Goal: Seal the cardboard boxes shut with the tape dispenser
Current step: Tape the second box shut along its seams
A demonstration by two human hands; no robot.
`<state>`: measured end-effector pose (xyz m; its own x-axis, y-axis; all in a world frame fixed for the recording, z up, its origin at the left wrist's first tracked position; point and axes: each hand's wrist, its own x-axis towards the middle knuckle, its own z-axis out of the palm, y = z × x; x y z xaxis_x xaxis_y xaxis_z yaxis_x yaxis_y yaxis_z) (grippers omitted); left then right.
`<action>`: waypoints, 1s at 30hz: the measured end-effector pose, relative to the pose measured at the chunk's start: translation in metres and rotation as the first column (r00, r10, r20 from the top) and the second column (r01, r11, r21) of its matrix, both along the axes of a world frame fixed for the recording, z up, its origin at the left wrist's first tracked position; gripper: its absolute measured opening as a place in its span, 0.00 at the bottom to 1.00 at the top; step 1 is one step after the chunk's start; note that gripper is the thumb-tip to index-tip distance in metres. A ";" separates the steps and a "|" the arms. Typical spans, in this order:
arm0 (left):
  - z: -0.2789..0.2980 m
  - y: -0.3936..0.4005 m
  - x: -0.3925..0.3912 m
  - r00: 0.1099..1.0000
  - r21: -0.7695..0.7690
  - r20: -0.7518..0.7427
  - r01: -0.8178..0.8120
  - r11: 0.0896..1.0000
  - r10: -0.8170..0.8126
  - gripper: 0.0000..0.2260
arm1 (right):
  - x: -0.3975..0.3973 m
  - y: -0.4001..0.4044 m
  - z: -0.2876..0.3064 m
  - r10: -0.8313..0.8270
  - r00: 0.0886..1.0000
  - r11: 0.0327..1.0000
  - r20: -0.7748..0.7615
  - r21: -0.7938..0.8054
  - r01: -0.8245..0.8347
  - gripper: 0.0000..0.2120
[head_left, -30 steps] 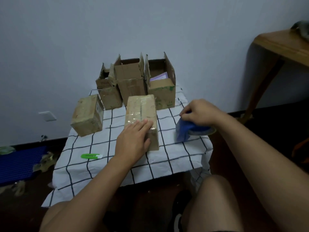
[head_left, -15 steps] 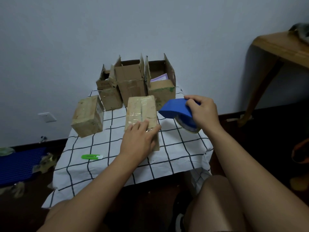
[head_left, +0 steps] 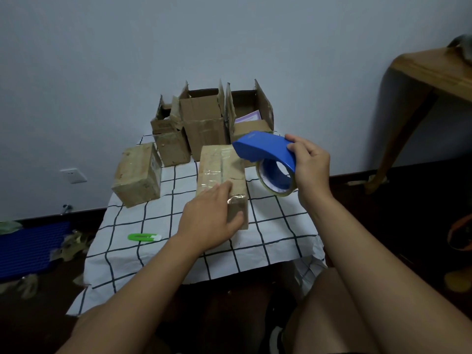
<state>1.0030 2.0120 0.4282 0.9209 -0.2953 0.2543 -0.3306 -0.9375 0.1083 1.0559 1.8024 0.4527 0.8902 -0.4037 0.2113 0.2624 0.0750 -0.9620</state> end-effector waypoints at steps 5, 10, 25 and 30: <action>-0.006 0.017 0.004 0.993 -0.117 -0.028 0.109 0.987 -0.113 0.24 | 0.006 0.034 0.011 0.051 0.999 0.998 0.015 0.021 -0.051 0.11; -0.011 0.029 0.002 0.996 -0.251 0.052 0.088 0.964 -0.077 0.22 | 0.008 0.067 0.009 0.103 0.995 0.995 -0.008 0.004 -0.103 0.11; -0.027 0.042 0.017 0.989 -0.646 0.128 0.031 0.763 0.068 0.08 | 0.002 0.076 -0.002 0.060 0.998 0.995 0.029 -0.079 -0.058 0.12; -0.031 0.048 0.016 0.990 -0.600 0.142 0.084 0.796 0.002 0.06 | 0.000 0.076 -0.003 0.080 0.997 0.994 0.024 -0.081 -0.078 0.11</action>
<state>1.0193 2.0597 0.3976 0.8577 -0.0788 0.5082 -0.4185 -0.6811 0.6008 1.0561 1.8779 0.4498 0.9120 -0.3134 0.2646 0.2848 0.0196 -0.9584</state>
